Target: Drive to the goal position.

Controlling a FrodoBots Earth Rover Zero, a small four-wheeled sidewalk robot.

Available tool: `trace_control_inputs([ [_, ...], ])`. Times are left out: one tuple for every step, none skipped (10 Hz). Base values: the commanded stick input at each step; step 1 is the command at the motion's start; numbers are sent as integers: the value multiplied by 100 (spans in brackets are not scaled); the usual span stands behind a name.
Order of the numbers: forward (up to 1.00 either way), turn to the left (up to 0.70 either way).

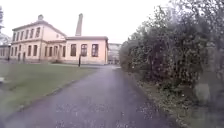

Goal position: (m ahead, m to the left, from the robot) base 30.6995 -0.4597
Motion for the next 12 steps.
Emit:
trace_control_inputs([
  [100, 8],
  [100, 9],
  [100, 9],
  [100, 3],
  [100, 0],
  [100, 0],
  [100, 0],
  [100, 0],
  [100, 0],
  [100, 0],
  [100, 0],
  [100, 0],
])
